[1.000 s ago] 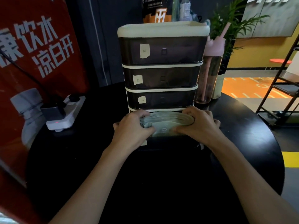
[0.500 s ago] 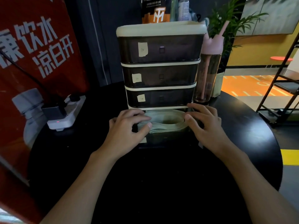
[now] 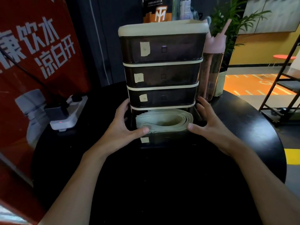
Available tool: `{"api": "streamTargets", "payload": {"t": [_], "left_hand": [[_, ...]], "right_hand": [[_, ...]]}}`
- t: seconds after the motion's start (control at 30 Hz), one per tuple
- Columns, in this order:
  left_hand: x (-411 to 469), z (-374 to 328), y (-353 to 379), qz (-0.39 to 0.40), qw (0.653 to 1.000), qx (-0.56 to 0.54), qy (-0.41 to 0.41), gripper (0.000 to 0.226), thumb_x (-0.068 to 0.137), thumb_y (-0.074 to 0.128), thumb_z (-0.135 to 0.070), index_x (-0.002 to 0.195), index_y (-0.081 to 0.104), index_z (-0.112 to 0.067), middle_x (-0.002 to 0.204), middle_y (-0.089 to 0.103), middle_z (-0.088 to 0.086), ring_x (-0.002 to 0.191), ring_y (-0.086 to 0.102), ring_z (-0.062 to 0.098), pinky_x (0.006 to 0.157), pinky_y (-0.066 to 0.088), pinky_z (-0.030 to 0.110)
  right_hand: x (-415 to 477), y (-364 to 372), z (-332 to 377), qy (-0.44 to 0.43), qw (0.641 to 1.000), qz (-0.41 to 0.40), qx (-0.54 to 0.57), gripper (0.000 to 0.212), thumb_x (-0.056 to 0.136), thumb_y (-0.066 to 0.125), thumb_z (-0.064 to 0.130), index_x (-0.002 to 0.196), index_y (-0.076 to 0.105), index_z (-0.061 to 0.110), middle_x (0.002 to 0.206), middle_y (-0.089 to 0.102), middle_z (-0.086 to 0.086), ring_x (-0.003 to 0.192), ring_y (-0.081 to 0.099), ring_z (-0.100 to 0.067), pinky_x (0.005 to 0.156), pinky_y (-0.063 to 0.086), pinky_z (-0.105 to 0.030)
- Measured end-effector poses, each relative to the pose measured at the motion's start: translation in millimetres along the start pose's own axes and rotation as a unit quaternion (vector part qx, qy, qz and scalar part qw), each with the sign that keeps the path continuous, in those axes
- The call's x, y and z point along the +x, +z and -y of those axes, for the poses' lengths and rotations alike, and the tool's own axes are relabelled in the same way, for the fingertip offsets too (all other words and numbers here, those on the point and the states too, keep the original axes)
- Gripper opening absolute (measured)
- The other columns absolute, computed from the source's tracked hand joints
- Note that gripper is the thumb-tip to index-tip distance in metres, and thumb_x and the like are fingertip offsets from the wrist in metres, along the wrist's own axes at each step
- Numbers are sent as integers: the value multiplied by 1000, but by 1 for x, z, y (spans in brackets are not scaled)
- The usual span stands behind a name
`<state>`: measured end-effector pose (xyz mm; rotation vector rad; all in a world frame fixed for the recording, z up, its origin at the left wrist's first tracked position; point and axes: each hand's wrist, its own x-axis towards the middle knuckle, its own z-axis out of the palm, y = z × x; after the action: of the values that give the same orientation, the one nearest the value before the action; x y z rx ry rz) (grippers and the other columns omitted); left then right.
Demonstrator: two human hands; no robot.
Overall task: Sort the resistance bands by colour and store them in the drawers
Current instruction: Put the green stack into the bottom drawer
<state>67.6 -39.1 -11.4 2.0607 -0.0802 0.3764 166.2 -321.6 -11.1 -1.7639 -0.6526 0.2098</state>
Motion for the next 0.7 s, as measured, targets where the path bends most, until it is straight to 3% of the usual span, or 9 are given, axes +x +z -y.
{"api": "streamTargets", "payload": {"t": [0.1, 0.2, 0.33, 0.4, 0.47, 0.53, 0.6, 0.7], "left_hand": [[1, 7, -3, 54, 998, -26, -14, 131, 46, 88, -68, 148, 7, -50, 132, 28, -57, 130, 23, -29, 105, 24, 2], [2, 8, -5, 63, 996, -40, -41, 151, 40, 90, -69, 154, -4, -39, 135, 22, -52, 130, 20, -30, 104, 22, -1], [1, 12, -6, 108, 992, -40, -41, 135, 61, 96, -21, 152, -2, -45, 135, 27, -48, 124, 31, -31, 105, 31, 4], [2, 14, -6, 123, 991, -36, -47, 138, 63, 95, -22, 157, -6, -40, 141, 31, -48, 133, 33, -20, 115, 32, 19], [4, 19, -8, 123, 991, -37, -48, 137, 62, 95, -26, 157, -3, -40, 143, 34, -46, 137, 33, -14, 117, 32, 24], [6, 22, -9, 109, 992, -32, -49, 138, 59, 97, -31, 157, 1, -42, 149, 35, -35, 139, 35, -9, 117, 33, 27], [8, 22, -8, 90, 994, -34, -52, 139, 57, 98, -29, 158, 3, -39, 149, 39, -30, 136, 39, -10, 112, 37, 21], [12, 23, -9, 99, 993, -53, -40, 119, 63, 92, -14, 153, 17, -36, 134, 51, -39, 129, 44, -16, 98, 38, 5]], "right_hand": [[3, -5, -2, 13, 997, 59, 54, 140, 42, 90, 61, 152, 5, 47, 156, 22, 18, 127, 30, 23, 108, 37, -25], [7, -11, -4, 26, 995, 79, 60, 147, 39, 94, 54, 152, -1, 48, 160, 12, 19, 137, 21, 13, 105, 32, -21], [10, -21, -5, 37, 989, 143, 19, 148, 41, 95, 47, 147, -7, 54, 155, 6, 25, 130, 20, 24, 106, 28, -15], [13, -27, -7, 40, 986, 163, 6, 144, 47, 94, 37, 146, -8, 56, 152, 6, 28, 118, 22, 35, 99, 33, -6], [17, -30, -9, 45, 986, 162, 2, 142, 51, 92, 29, 147, -10, 53, 147, 9, 29, 111, 23, 39, 90, 37, 0], [20, -30, -13, 39, 988, 146, 1, 139, 56, 92, 20, 145, -9, 55, 147, 8, 29, 117, 22, 36, 89, 37, 1], [22, -29, -15, 32, 990, 138, 8, 137, 59, 93, 17, 140, -10, 58, 150, 7, 28, 123, 20, 31, 91, 37, 1], [23, -29, -17, 34, 990, 133, 21, 142, 52, 94, 27, 144, -11, 55, 147, 10, 29, 124, 21, 30, 89, 37, 0]]}}
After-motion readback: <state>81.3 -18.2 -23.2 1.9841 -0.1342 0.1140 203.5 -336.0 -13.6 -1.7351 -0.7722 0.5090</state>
